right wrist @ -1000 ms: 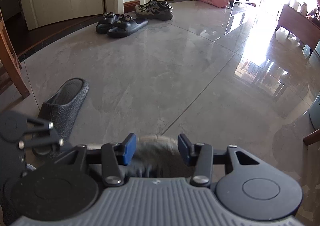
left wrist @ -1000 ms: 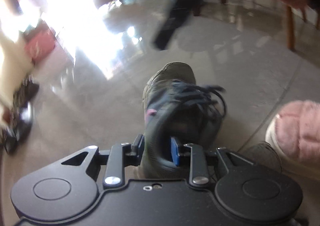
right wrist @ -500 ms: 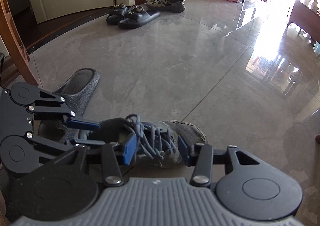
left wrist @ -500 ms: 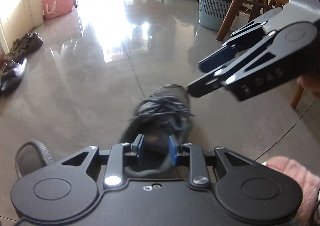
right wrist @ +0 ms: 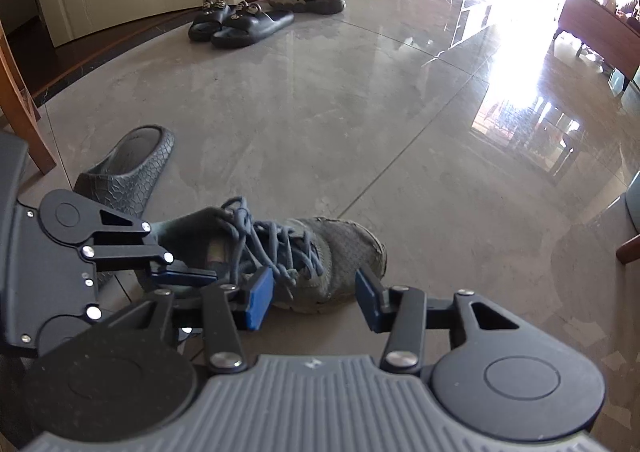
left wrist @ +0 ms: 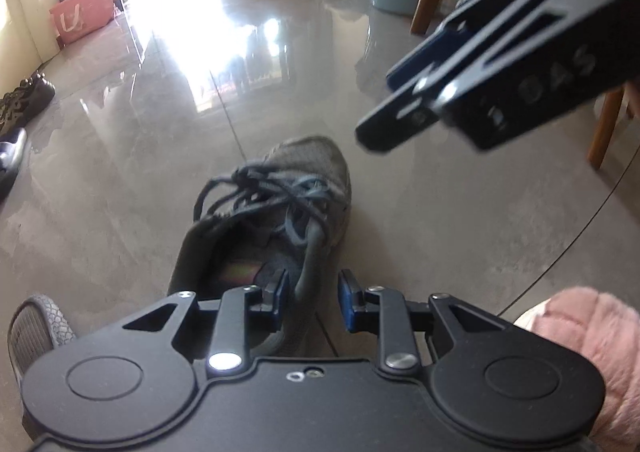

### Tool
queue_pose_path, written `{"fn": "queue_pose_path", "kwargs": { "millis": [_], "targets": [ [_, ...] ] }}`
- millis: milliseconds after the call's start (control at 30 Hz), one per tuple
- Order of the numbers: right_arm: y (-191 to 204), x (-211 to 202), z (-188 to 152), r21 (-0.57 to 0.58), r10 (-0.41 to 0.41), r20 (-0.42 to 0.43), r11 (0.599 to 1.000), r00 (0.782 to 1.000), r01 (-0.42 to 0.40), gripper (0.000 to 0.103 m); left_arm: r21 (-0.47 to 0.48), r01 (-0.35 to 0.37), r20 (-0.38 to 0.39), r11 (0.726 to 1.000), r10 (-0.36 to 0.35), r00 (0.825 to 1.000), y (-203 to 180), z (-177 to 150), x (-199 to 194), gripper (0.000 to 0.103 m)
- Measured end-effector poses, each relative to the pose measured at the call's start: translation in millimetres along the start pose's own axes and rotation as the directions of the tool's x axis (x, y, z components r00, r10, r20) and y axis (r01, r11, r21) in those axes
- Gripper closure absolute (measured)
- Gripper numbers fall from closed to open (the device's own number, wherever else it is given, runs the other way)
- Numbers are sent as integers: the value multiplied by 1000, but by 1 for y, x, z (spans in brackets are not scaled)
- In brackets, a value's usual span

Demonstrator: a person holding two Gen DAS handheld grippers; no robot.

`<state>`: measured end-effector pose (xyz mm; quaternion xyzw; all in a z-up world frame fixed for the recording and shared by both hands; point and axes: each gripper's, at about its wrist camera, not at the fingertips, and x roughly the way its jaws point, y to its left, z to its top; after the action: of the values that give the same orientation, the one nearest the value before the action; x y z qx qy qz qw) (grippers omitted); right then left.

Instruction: Organize scattered shoes

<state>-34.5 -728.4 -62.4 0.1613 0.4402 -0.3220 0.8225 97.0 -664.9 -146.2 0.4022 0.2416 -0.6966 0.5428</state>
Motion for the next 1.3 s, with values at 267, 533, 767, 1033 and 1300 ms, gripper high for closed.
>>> {"fn": "queue_pose_path", "kwargs": {
  "millis": [267,533,767,1033,1300],
  "targets": [
    [3,3,3,-4,17,1,1000,1000,-17,53,43,-51,-35,998,53,998,14,-10,-9,86],
    [16,8,4,-27,45,-13,999,999,-45,53,6,-130,-77,991,130,988,39,-27,-23,76],
    [36,14,7,-63,83,-14,994,996,-84,53,-66,-158,-107,985,150,983,50,-32,-34,74],
    [41,18,13,-57,104,-7,993,995,-104,53,-253,-158,29,955,171,985,97,-52,-96,75],
    [74,14,31,-156,234,33,962,972,-226,53,-306,-291,-24,907,298,954,143,-68,-96,76]
  ]
}}
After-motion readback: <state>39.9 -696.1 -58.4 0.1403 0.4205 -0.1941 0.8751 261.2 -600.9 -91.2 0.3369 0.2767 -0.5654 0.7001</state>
